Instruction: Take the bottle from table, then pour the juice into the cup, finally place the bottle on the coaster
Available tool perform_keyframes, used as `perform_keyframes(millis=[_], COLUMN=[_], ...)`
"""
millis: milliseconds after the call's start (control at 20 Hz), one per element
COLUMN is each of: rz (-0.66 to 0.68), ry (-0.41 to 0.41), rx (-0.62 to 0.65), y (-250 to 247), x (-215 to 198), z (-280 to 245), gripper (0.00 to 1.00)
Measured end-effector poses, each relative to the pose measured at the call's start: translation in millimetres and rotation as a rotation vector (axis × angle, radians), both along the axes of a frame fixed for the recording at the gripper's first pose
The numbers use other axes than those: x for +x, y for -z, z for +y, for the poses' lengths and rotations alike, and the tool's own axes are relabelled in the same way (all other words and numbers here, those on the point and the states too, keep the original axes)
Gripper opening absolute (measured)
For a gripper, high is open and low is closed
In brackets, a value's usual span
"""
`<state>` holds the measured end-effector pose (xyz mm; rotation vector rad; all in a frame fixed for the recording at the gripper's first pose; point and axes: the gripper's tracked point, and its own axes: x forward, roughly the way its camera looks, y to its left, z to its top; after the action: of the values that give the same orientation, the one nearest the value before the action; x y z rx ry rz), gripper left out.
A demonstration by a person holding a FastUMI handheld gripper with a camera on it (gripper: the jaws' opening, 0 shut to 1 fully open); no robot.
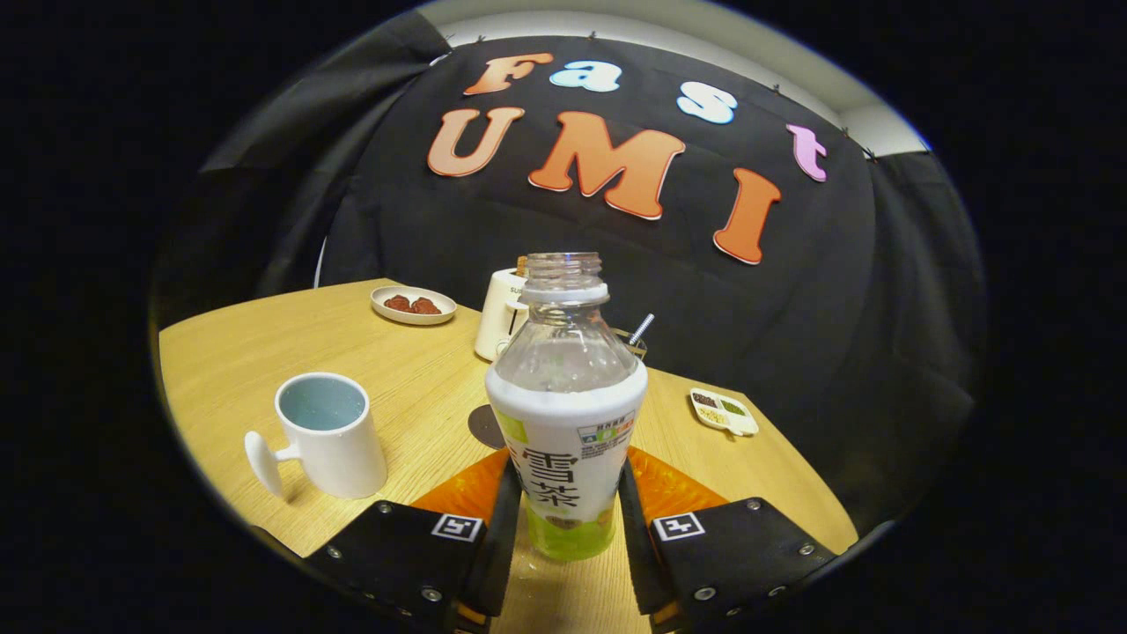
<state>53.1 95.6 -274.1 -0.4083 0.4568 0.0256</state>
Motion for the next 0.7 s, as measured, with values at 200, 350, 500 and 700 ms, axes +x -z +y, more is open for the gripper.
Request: perform_keyframes(millis=[200,350,500,700], rz=[-0.059,-0.055,-0.042,-0.081], ry=[-0.069,-0.099,-0.127,-0.193], rx=[-0.229,-0.356,-0.45,-0.595], y=[-18.1,-13.6,-12.8,-17.8], x=[5.2,7.9,7.4,14.7], z=[1.8,1.6,0.1,5.4], gripper=[0.56,0.56,0.56,0.56])
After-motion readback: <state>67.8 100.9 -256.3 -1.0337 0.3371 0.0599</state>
